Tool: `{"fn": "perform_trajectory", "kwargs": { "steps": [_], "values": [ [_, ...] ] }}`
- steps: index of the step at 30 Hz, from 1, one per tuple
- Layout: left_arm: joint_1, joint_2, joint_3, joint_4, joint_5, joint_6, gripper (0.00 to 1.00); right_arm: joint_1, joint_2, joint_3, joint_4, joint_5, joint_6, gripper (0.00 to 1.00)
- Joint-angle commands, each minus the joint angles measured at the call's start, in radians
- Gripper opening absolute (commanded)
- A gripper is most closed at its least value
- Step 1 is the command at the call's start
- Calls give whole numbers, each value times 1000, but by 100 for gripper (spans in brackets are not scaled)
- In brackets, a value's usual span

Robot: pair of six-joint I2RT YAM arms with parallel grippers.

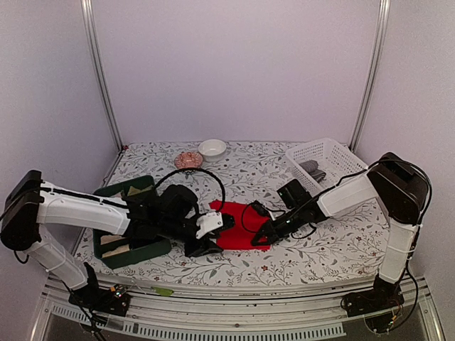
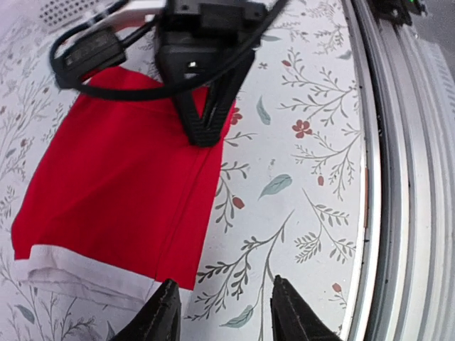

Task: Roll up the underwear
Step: Smooth out the underwear at the center of the board.

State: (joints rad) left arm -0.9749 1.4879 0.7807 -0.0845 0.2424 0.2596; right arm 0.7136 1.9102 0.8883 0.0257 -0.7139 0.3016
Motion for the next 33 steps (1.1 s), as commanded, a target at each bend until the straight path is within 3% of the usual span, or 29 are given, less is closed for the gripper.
{"fn": "perform_trajectory", "kwargs": {
  "steps": [1,7,13,22,27,29,32,33],
  "values": [
    [-68,89,47,58,-114,176,44,11,48,8,-199,65,-77,18],
    [-101,245,111,20,-157,300,44,10,48,12,-233,71,-96,18],
    [-102,335,100,86,-321,336,41,9,64,28,-244,79,-95,18],
    [-92,334,49,42,-367,339,26,10,85,34,-251,88,-113,18],
    [-79,356,46,3,-348,343,25,9,94,50,-258,89,-110,18],
    [-76,392,65,-32,-353,347,20,9,96,53,-259,91,-113,18],
    [-70,413,84,-71,-328,347,1,9,97,58,-266,94,-117,18],
    [-66,408,92,-85,-295,340,0,9,94,60,-269,94,-119,18]
  ]
}}
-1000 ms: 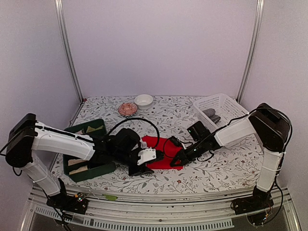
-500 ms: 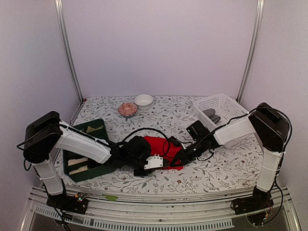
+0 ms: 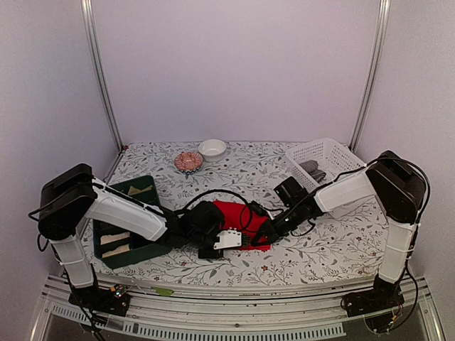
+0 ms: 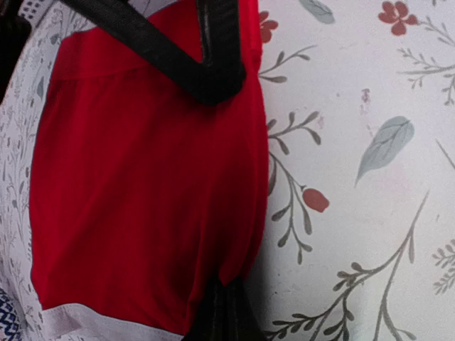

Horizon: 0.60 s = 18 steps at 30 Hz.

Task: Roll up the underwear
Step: Smooth out the underwear at the center of the board.

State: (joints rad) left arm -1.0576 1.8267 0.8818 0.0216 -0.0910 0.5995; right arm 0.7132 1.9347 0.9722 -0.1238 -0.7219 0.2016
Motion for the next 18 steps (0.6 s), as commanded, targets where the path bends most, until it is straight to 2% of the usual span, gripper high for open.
{"fn": "perform_trajectory", "kwargs": {
  "steps": [1,5,7,13,18],
  "values": [
    [20,59,-2,-199,63,-10,0,9,62,-25,-120,101,-19,18],
    [18,-7,3,-238,156,-52,0,11,-3,-64,-103,88,-23,18],
    [12,-29,2,-267,193,-72,0,10,-86,-108,-68,97,-16,18],
    [-7,-79,-23,-330,279,-90,0,31,-440,-331,123,199,-27,36],
    [-8,-80,-31,-352,338,-89,0,89,-758,-560,336,275,-105,45]
  ]
}}
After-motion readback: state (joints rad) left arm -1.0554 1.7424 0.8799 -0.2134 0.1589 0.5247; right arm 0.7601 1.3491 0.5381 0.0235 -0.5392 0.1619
